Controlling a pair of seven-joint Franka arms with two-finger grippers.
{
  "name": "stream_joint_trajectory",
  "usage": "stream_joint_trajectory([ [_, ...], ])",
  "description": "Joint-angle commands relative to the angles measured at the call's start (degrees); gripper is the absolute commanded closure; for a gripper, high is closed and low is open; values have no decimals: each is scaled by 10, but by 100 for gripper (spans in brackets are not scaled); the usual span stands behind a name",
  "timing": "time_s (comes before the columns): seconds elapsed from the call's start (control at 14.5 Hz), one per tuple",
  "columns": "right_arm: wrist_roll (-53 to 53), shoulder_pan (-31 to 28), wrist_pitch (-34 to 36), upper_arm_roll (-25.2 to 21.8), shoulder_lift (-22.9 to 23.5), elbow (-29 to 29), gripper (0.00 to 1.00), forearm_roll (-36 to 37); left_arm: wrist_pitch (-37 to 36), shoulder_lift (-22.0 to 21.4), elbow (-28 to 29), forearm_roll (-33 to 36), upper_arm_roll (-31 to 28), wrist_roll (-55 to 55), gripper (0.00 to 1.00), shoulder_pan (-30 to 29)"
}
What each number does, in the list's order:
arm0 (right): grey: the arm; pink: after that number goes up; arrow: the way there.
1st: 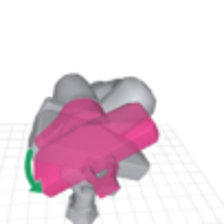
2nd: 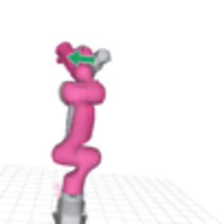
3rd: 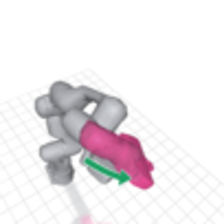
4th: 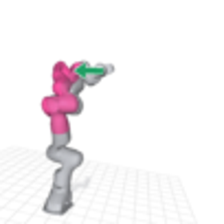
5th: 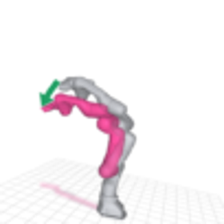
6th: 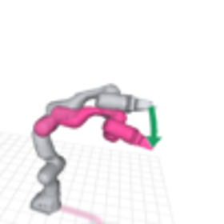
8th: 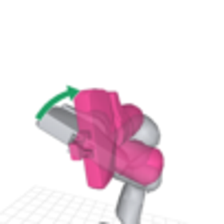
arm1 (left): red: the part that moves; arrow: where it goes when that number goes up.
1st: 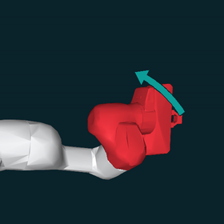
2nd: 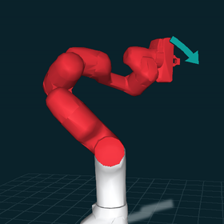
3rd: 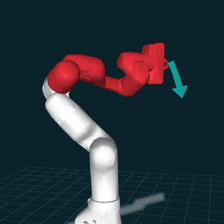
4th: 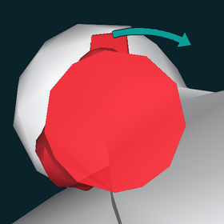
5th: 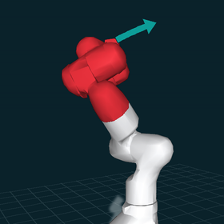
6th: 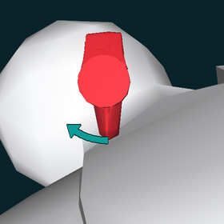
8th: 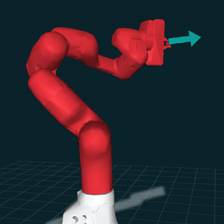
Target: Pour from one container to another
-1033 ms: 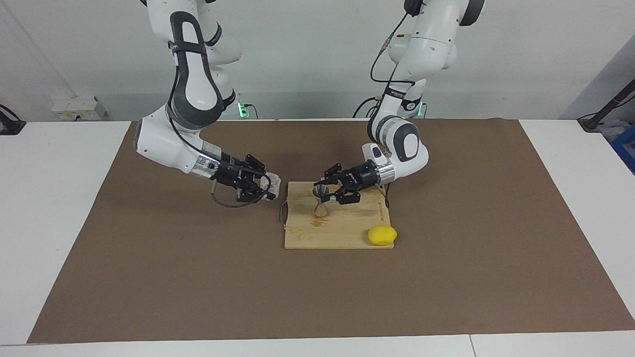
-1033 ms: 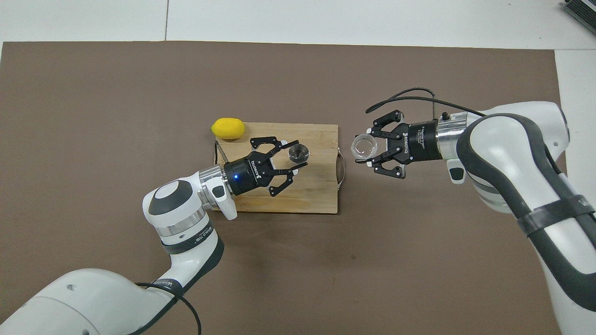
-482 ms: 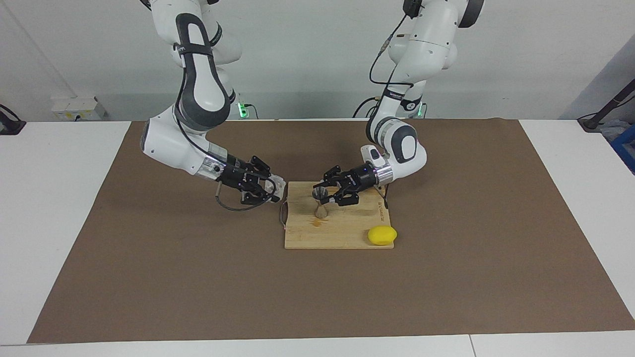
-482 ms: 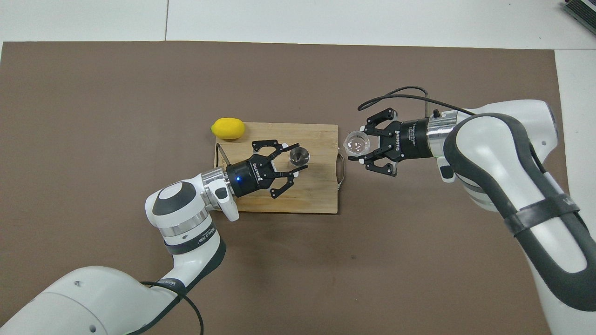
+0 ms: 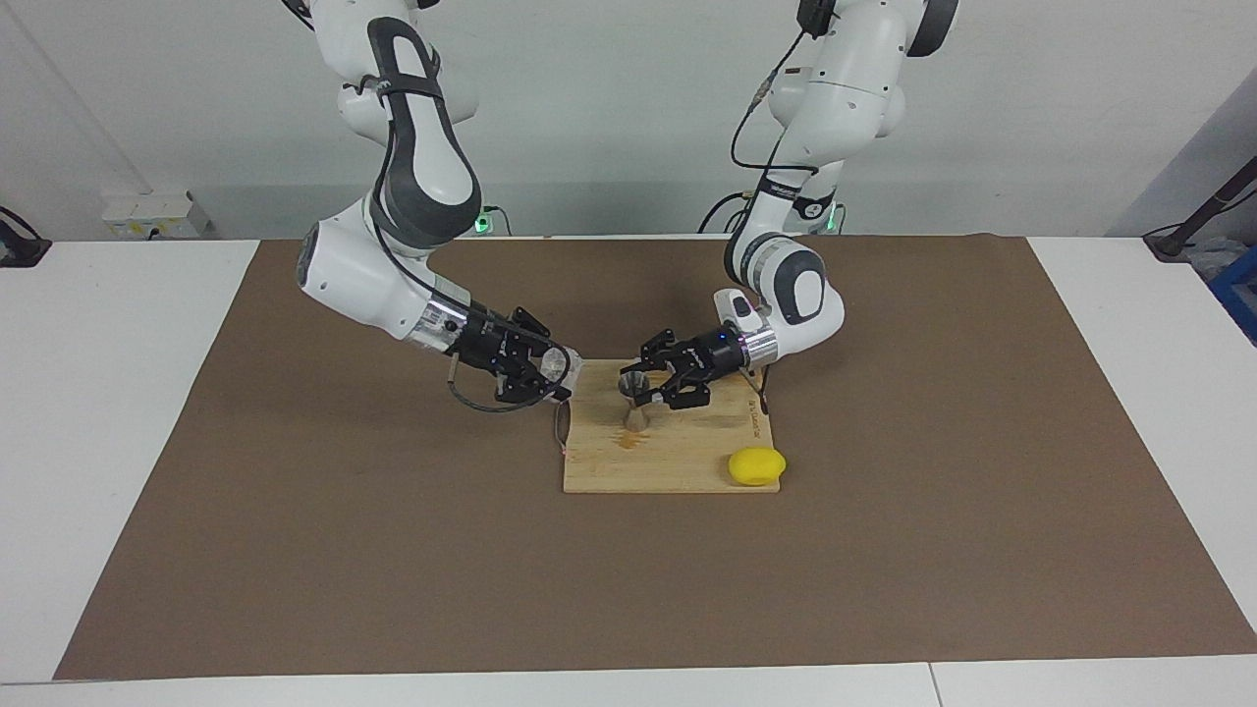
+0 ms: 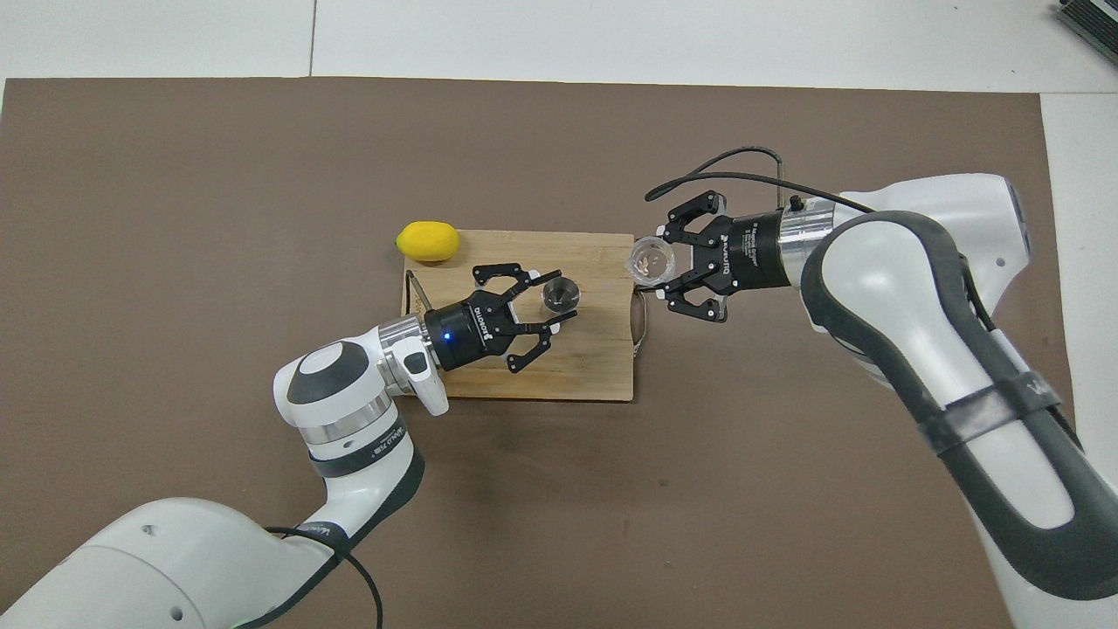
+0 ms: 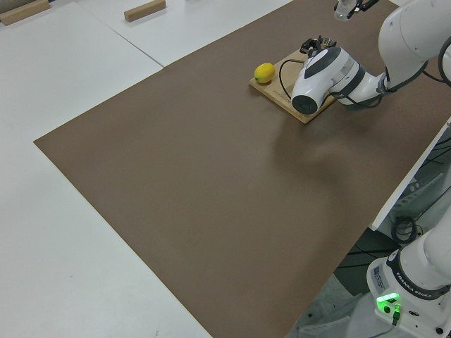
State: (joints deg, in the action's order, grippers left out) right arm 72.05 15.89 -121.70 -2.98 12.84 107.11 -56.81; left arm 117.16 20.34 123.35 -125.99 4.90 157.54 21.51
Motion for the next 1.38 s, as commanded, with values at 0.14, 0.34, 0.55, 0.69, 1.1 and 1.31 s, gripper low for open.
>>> stream_joint_trajectory([
  [0.14, 18, 20, -21, 1, 15, -23, 100, 27, -4, -2, 27, -20, -7, 73, 0, 5],
  [0.34, 21, 23, -30, 1, 15, -23, 100, 28, -11, -4, 33, -19, -8, 73, 0, 2],
  [0.55, 20, 33, -42, 1, 16, -22, 100, 30, -28, -8, 48, -15, -9, 73, 0, -8],
  [0.69, 20, 45, -54, 1, 17, -22, 100, 31, -39, -14, 65, -11, -9, 73, 0, -24],
  [1.1, 21, 67, -63, 0, 18, -18, 100, 76, -80, -28, 101, 42, -9, 75, 0, -67],
  [1.31, 25, 77, -63, -1, 18, -17, 100, 98, -95, -41, 117, 104, -9, 75, 0, -113],
])
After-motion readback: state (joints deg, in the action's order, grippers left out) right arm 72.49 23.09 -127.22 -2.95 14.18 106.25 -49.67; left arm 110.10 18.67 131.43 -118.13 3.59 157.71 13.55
